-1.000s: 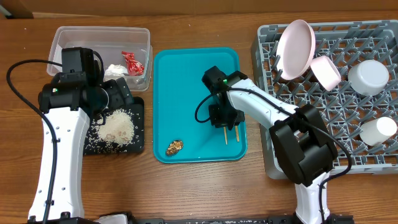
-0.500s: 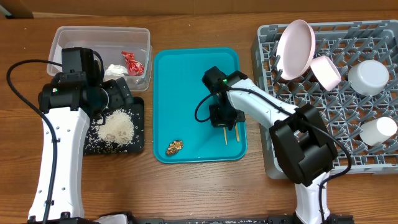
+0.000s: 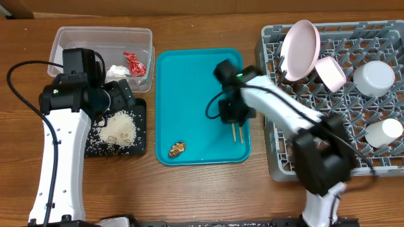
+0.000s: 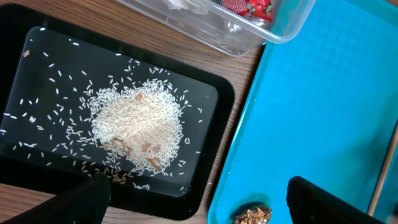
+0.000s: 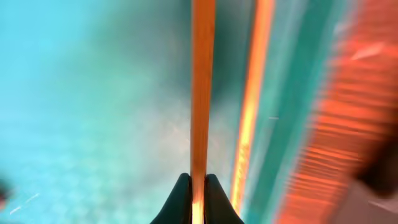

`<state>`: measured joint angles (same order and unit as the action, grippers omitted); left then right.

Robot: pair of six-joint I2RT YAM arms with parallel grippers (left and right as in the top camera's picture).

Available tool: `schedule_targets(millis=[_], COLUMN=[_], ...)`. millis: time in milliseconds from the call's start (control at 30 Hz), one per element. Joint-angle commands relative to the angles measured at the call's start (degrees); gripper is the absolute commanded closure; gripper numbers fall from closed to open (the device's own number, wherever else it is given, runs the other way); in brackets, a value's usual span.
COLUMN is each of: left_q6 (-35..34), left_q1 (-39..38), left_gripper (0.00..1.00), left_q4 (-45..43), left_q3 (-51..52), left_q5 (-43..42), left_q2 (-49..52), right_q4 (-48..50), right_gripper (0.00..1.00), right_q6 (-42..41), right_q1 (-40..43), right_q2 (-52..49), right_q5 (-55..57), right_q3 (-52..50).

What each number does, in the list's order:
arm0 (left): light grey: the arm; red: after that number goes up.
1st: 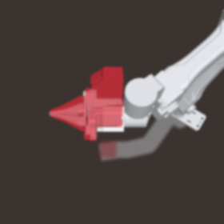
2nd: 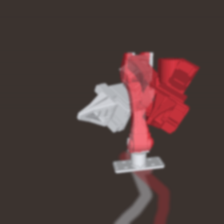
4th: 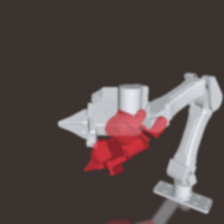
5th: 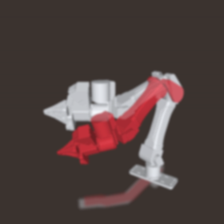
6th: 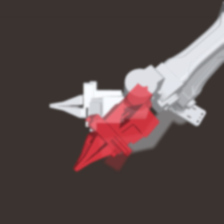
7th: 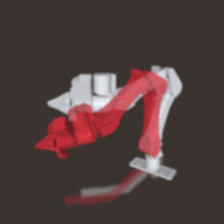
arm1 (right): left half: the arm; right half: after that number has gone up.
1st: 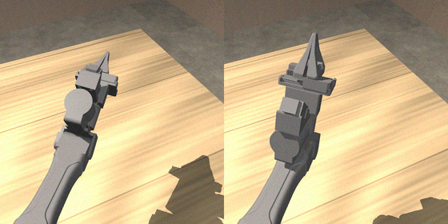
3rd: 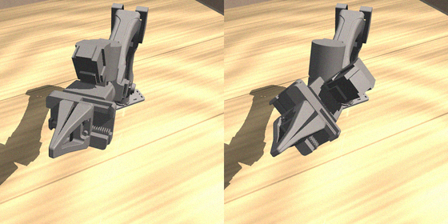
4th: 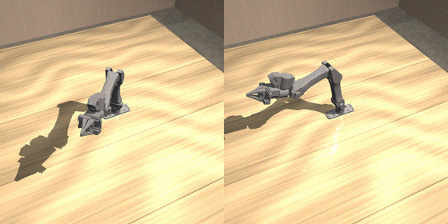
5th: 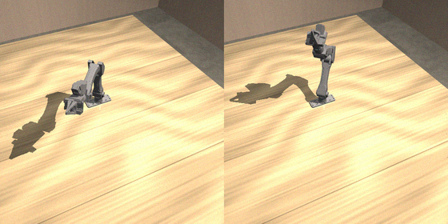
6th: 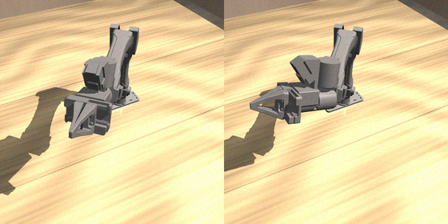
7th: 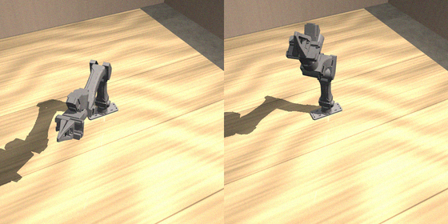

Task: Sort waste into correct bins and load items into the dishwasher
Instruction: 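Lift the chopstick with the right gripper and drop it in the rack, then return the right gripper to the teal tray and grasp the second chopstick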

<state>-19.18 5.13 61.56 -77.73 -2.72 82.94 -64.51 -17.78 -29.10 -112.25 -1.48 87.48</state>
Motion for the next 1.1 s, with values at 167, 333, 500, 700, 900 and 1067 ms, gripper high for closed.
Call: schedule_targets(millis=[167, 333, 500, 700, 900, 1067], left_q6=[-0.2, -0.2, -0.2, -0.1, -0.2, -0.2], left_q1=[0.1, 0.1, 0.1, 0.1, 0.1, 0.1], left_gripper=[0.07, 0.08, 0.08, 0.08, 0.08, 0.08], left_q4=[0.0, 0.0, -0.1, 0.1, 0.1, 0.1], left_q3=[-0.4, -0.4, -0.4, -0.4, -0.4, -0.4], left_q5=[0.3, 0.3, 0.3, 0.3, 0.3, 0.3], left_q2=[0.2, 0.2, 0.2, 0.2, 0.2, 0.2], right_q4=[-4.5, -8.3, -9.3, -4.3, -1.8, -1.6], right_gripper=[0.96, 0.96, 0.96, 0.96, 0.96, 0.66], right_q6=[11.2, 15.7, 19.6, 19.8, 19.7, 19.5], right_q1=[10.3, 16.8, 19.0, 19.0, 19.0, 19.0], right_q2=[15.8, 15.6, 14.1, 14.1, 14.0, 14.0], right_q5=[4.9, 4.8, 2.3, 2.9, 2.7, 2.7], right_q3=[2.3, 1.9, -0.1, -6.5, -11.4, -11.3])
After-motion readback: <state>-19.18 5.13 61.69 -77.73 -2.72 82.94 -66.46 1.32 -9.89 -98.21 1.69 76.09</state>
